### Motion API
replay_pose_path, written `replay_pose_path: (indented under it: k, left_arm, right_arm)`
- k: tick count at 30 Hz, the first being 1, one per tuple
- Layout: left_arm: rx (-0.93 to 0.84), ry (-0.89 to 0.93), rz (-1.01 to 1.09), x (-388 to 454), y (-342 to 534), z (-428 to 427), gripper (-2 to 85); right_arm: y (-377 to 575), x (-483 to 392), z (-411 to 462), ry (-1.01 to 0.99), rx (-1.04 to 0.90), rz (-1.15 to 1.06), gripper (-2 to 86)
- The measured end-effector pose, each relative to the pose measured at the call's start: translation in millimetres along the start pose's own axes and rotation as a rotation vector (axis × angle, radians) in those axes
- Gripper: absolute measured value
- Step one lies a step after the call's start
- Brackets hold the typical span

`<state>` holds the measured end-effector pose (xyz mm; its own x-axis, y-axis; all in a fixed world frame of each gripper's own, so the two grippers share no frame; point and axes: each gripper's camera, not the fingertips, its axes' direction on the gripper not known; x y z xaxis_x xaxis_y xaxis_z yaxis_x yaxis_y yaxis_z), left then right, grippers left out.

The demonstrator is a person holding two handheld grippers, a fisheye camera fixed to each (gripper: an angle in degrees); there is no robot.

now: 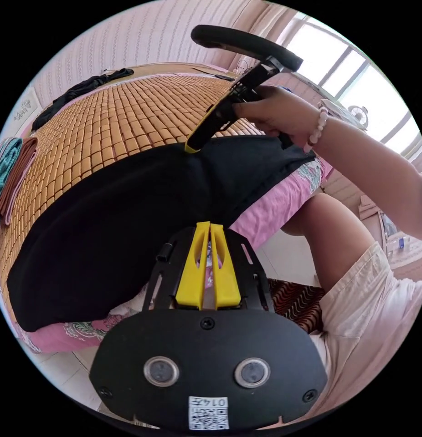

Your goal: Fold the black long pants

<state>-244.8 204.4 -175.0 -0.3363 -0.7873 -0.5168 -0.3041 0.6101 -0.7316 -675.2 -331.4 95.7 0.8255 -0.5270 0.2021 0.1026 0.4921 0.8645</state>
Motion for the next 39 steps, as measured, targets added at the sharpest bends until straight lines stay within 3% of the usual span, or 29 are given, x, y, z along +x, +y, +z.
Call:
replay_pose_path:
  k: [3,7,12,16,29,32,35,39]
  left_arm:
    - [-0.049,-0.022,0.022,22,-18,-10,-1.0]
    - [-0.052,-0.104,0.056,54,-36,-4,-1.0]
    - [-0.075,-0.164,0.118,92,-54,-8,-1.0]
    - [-0.149,-0.287,0.223,137,-78,-4,-1.0]
    - [-0.226,-0.311,0.231,199,-131,-8,-1.0]
    - [-0.235,-0.282,0.159,202,-144,-17,-0.9]
    - [-0.183,-0.323,0.186,221,-153,-43,-0.9]
    - [-0.076,-0.252,0.242,260,-178,-70,-0.8]
  right_arm:
    - [12,-1,-21,-0.005,0.074,-0.075,-0.4]
    - [22,7,-8,0.024,-0.024,-0.111,-0.3]
    - [56,38,-15,-0.051,-0.021,-0.058,-0.4]
    - [92,45,-20,0.027,0.014,-0.039,-0.4]
    - [209,97,-33,0.059,0.069,0.018,-0.2]
    - [265,119,-50,-0.026,0.203,0.048,0.0]
    - [373,156,-88,-0.198,0.514,0.137,0.8]
    - [560,225,-104,-0.131,0.686,0.444,5.9]
